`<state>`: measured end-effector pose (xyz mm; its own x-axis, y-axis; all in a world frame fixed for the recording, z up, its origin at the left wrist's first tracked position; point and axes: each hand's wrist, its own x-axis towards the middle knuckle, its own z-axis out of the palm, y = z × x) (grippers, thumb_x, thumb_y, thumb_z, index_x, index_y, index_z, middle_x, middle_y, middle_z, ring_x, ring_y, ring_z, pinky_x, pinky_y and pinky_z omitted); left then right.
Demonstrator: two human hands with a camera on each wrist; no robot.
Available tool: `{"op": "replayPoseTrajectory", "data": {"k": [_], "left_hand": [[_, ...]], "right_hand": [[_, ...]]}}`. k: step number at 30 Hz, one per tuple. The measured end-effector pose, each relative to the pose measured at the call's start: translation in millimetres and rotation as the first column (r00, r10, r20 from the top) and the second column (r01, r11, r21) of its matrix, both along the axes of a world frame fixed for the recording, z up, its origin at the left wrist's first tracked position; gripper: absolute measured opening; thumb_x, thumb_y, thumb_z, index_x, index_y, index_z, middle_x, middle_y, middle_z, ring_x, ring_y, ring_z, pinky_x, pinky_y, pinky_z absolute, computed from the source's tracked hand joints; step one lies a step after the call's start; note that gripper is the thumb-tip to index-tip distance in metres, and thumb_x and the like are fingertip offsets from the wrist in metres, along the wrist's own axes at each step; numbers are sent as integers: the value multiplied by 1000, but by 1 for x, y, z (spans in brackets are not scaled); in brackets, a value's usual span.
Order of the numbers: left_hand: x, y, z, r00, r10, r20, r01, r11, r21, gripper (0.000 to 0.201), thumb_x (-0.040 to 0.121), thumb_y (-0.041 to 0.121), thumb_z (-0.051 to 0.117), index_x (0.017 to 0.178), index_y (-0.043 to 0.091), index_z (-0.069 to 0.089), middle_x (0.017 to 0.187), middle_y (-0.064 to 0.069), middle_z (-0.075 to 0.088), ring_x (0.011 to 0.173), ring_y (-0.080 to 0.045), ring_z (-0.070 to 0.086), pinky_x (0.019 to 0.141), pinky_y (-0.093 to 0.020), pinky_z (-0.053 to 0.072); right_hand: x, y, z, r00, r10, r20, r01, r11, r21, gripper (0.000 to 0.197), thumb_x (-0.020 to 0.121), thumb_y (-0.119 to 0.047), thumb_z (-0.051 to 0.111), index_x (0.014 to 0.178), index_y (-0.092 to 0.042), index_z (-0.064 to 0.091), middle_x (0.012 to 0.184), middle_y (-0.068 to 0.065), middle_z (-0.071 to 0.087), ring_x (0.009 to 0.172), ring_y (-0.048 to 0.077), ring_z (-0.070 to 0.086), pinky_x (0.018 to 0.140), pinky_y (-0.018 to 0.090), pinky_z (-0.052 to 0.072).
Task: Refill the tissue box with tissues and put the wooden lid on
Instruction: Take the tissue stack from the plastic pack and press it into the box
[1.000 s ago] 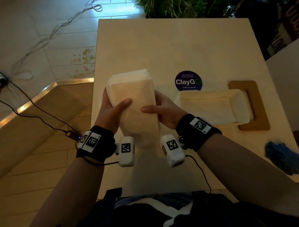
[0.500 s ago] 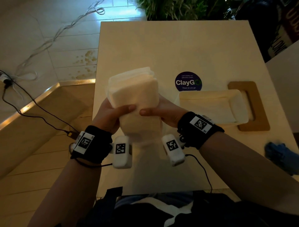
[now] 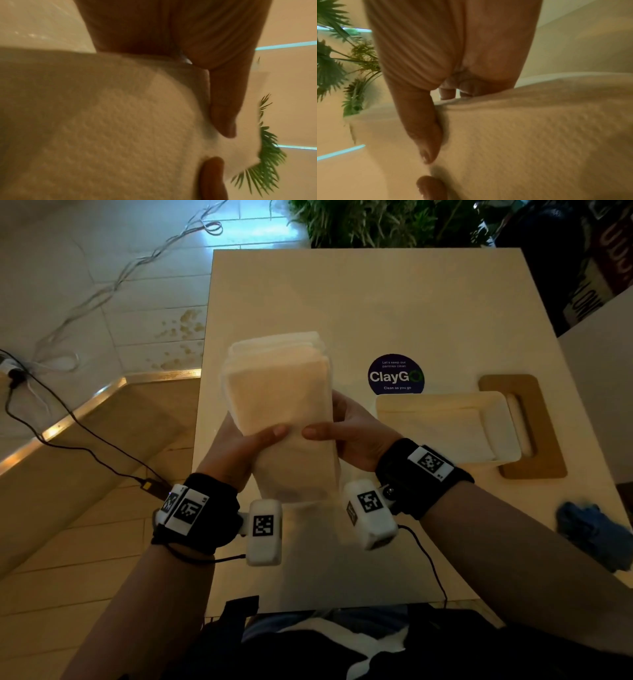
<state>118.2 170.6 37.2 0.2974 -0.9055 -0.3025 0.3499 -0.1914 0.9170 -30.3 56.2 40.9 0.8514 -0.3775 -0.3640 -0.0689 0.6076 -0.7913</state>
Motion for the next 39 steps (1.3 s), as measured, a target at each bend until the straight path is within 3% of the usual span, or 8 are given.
{"op": "replayPoseTrajectory", "data": {"k": [10,16,19,23,28,32,34,39], "left_hand": [[-5,-6,32,970,190,153,-171,976,-132,69,65,28,71,127,11,46,110,-1,63,100,-14,66,74,-26,55],[-7,-5,20,972,-7,236,-9,998,67,67,58,49,72,120,37,48,124,1,55,110,-19,58,84,-38,55],[-16,-13,15,994,80,77,-85,994,63,62,61,34,74,119,24,53,120,-6,57,106,-23,59,86,-41,54],[-40,-44,13,984,156,-80,-151,986,72,40,69,16,67,107,24,55,101,-3,58,81,-17,64,65,-34,55],[-79,-82,5,991,119,-55,-109,982,154,34,71,16,70,103,19,58,93,-3,63,76,-19,64,67,-39,53],[-122,-114,-4,999,13,-39,-4,973,231,40,79,3,66,115,13,51,104,-7,59,87,-25,62,66,-37,59],[-137,-125,-12,991,-58,122,22,961,276,41,78,4,66,115,16,51,112,-12,58,97,-30,61,78,-44,57],[-145,-136,-21,636,-360,683,48,901,431,38,83,17,59,120,17,51,114,-8,60,93,-20,53,82,-32,44]], "right_hand": [[7,9,44,982,-138,-129,102,963,-251,50,75,-13,73,121,-8,56,119,16,65,110,29,62,94,47,53],[-1,0,46,880,-473,-34,474,871,131,33,88,-15,62,121,-10,58,118,13,67,106,28,65,89,46,55],[-24,-4,36,828,-558,-60,550,787,280,43,90,-20,59,131,-12,51,126,12,62,113,29,61,93,47,52],[-65,-7,21,770,-636,-53,619,723,306,45,86,-20,59,130,-13,51,131,14,59,121,32,54,100,50,47],[-148,-45,14,629,-764,-143,774,632,23,46,86,-19,62,130,-12,52,130,13,59,117,31,58,92,48,53],[-213,-73,2,612,-699,-370,646,711,-276,44,90,-18,59,132,-12,48,122,8,61,101,26,62,60,30,57],[-231,-83,-7,617,-612,-495,501,790,-353,37,92,-21,57,127,-13,51,118,9,62,97,24,62,60,28,54],[-236,-104,-4,606,-371,-703,81,909,-410,33,92,-28,55,121,-15,52,109,6,62,98,28,61,87,47,53]]}}
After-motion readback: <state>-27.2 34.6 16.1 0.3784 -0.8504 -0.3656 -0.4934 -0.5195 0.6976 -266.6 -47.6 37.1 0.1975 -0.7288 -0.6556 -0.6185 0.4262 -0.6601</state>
